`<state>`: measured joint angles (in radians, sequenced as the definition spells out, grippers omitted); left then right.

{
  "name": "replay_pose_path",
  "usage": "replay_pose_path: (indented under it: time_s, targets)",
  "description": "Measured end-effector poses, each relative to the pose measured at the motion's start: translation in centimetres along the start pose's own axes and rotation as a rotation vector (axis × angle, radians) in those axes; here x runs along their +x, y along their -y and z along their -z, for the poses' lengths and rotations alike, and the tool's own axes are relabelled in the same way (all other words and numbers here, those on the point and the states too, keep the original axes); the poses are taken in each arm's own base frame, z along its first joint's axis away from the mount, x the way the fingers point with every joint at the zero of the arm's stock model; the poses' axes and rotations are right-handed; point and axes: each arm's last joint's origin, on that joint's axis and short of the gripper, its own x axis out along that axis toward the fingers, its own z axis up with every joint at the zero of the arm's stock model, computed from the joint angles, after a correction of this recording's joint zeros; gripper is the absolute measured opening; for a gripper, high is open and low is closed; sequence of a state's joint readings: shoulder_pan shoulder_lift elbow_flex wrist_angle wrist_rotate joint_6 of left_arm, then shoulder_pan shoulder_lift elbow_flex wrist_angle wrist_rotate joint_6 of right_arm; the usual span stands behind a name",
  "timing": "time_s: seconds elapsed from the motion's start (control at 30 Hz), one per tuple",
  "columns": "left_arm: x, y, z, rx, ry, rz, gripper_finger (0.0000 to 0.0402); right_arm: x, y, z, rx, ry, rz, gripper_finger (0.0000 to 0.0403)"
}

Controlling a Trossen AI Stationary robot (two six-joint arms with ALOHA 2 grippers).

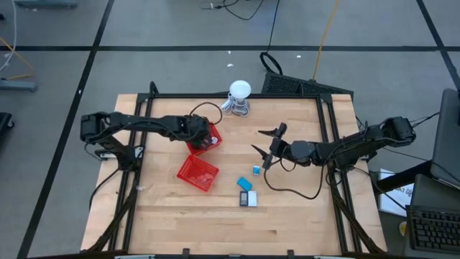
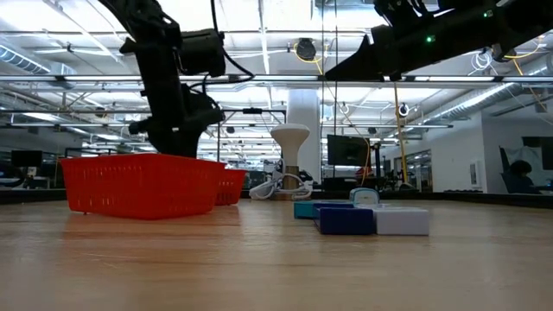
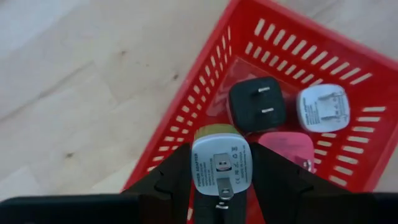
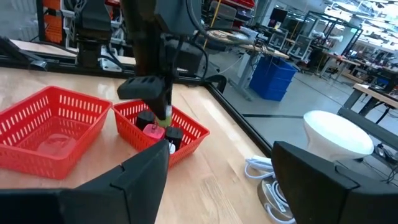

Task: Pick & Place Office items
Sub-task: Put the green charger adapter into the top red basket

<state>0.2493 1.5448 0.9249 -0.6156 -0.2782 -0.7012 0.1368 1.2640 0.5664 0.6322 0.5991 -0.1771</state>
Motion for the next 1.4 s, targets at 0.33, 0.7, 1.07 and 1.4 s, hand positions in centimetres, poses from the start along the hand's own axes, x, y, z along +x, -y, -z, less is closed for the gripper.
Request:
replay_pose_path:
  time_s: [0.33, 0.7, 1.07, 1.4]
  targets:
    - [2.0, 0.6, 0.3, 0.012, -0.043, -0.014, 0.0140, 0.0, 0.0, 0.0, 0.002, 0.002, -0.001, 0.0265]
    - [1.9, 0.6, 0.2, 0.004, -0.035, -0.007, 0.0145, 0.0, 0.0, 0.0, 0.001, 0.000, -0.001, 0.0265]
    - [1.9, 0.6, 0.2, -0.006, -0.037, -0.006, 0.0143, 0.0, 0.0, 0.1, -0.005, -0.008, -0.004, 0.0265]
    - [1.9, 0.6, 0.2, -0.001, -0.035, -0.008, 0.0152, 0.0, 0.0, 0.2, -0.002, -0.014, -0.005, 0.0265]
